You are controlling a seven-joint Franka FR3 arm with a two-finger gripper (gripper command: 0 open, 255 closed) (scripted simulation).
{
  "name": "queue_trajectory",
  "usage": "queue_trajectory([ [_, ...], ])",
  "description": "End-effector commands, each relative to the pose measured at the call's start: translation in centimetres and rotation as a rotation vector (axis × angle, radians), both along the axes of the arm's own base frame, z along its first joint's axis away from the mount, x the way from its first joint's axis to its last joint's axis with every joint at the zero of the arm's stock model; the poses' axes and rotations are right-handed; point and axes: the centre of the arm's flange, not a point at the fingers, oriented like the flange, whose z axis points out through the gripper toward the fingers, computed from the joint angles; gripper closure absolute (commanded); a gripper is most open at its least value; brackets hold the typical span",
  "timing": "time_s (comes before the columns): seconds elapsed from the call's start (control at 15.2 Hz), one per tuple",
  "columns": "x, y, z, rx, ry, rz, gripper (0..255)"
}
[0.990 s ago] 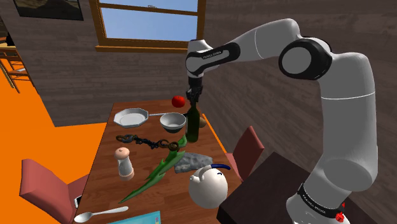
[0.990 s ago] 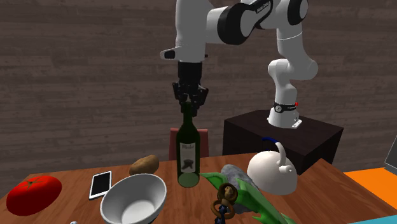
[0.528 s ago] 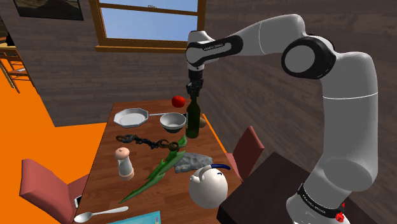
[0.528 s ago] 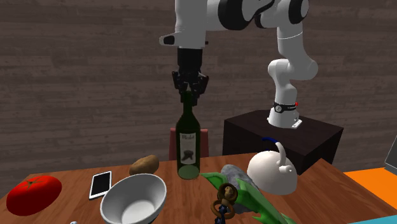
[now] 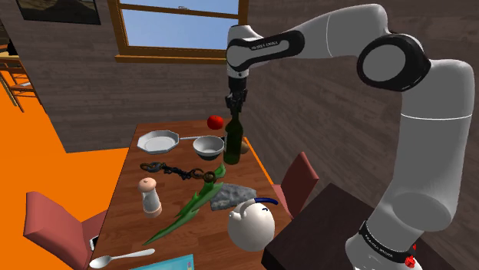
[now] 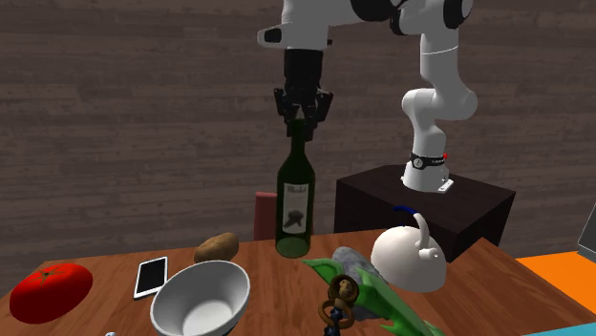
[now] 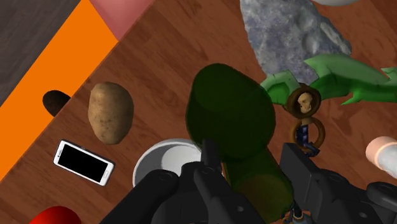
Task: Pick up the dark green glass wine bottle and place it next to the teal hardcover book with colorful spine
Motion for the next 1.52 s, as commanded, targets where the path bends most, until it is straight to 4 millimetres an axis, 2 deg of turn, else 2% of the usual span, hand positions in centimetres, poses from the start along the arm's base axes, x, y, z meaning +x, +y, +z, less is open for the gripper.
queue_trajectory([
  [0.0,-1.7,1.6,1.2,0.0,-0.001,0.0,255],
  [1.45,-22.3,18.1,13.3,0.0,-0.001,0.0,255],
])
